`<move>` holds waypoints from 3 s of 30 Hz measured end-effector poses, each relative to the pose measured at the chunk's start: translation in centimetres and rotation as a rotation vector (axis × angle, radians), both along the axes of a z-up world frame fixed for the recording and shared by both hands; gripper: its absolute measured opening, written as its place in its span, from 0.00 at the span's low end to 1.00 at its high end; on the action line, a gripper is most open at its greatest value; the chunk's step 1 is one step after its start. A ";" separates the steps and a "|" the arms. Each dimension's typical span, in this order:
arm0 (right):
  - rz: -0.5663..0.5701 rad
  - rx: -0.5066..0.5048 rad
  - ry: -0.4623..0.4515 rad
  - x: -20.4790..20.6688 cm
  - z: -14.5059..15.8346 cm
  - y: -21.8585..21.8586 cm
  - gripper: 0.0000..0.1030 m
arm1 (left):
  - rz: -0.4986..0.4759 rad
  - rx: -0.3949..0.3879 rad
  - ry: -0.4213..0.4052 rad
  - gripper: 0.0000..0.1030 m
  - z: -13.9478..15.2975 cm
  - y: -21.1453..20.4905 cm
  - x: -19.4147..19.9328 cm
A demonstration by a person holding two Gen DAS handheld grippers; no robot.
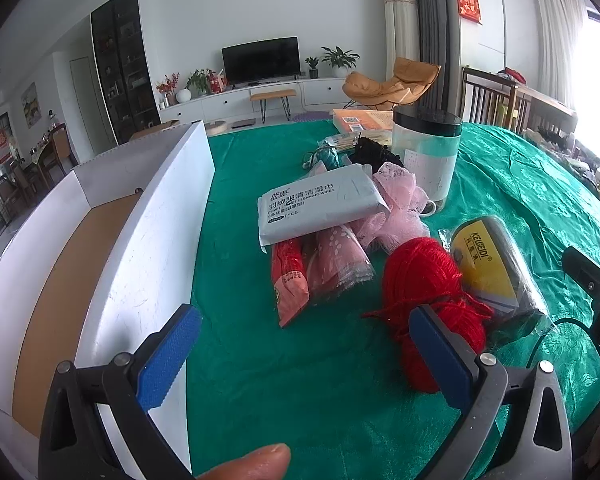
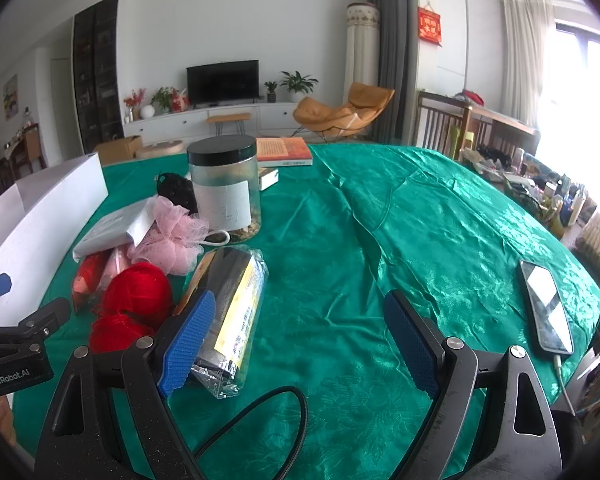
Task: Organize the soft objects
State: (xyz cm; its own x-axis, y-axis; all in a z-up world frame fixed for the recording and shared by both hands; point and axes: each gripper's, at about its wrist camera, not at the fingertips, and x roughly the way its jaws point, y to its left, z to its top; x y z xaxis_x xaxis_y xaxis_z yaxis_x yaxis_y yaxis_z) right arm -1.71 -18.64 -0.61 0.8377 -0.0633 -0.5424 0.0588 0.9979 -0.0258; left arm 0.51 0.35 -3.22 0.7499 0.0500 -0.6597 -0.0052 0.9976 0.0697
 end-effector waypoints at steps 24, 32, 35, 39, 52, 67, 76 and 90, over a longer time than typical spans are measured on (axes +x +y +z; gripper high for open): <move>0.000 0.000 0.003 0.1 0.0 0.0 0.86 | -0.122 0.128 -0.051 1.00 0.4 -1.2 2.3; 0.000 0.003 0.004 0.0 -0.1 0.1 0.86 | -0.052 0.133 -0.056 1.00 0.6 1.0 3.9; 0.000 0.003 0.004 0.0 -0.1 0.1 0.86 | -0.045 0.150 -0.058 1.00 0.4 1.0 3.8; 0.000 0.003 0.005 0.0 -0.1 0.0 0.86 | -0.053 0.178 -0.068 1.00 0.5 0.7 3.4; 0.001 0.002 0.010 0.0 -0.1 0.1 0.86 | -0.070 0.146 0.024 1.00 -1.6 1.3 2.4; -0.002 0.016 0.015 -0.1 -0.4 0.6 0.86 | -0.141 0.083 0.202 1.00 -5.5 -1.1 2.6; -0.003 0.018 0.017 -0.1 -0.3 0.4 0.86 | -0.125 -0.069 0.259 1.00 -6.0 0.5 4.1; 0.055 0.266 0.144 0.2 -2.0 -1.7 0.86 | -0.191 -0.055 0.257 1.00 -6.0 1.1 3.9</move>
State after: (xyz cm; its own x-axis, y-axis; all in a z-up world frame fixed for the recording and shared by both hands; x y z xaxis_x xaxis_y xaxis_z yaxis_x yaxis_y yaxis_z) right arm -1.51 -20.34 -2.66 0.7494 0.1400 -0.6471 0.0191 0.9724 0.2325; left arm 4.41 1.42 -9.24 0.5504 -0.1168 -0.8267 0.1933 0.9811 -0.0100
